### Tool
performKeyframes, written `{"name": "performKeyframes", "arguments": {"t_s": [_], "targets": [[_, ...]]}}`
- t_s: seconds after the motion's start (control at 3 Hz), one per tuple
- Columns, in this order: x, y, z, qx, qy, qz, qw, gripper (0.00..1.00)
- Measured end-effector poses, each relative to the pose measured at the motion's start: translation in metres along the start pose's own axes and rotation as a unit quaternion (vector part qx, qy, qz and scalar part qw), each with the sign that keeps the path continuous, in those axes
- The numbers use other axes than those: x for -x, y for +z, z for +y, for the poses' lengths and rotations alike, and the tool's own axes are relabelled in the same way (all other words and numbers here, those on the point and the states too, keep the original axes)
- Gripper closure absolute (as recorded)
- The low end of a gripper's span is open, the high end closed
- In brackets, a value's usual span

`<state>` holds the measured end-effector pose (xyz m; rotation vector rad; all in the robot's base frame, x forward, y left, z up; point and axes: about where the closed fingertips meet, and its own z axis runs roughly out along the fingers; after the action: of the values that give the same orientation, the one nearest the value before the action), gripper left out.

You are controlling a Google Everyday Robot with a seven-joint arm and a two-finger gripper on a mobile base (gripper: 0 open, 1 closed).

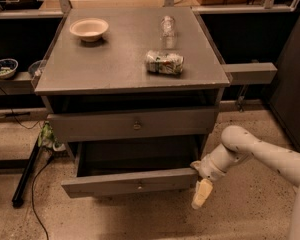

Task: Open middle drawer

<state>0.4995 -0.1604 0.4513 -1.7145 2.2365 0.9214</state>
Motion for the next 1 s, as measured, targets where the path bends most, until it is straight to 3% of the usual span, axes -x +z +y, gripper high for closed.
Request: {"name": "performKeyframes", "arguments": {"t_s": [1.0], "targets": [[0.0012,-0.002,0.0075,0.006,-0.02,-0.012,0.9997,0.0]]}}
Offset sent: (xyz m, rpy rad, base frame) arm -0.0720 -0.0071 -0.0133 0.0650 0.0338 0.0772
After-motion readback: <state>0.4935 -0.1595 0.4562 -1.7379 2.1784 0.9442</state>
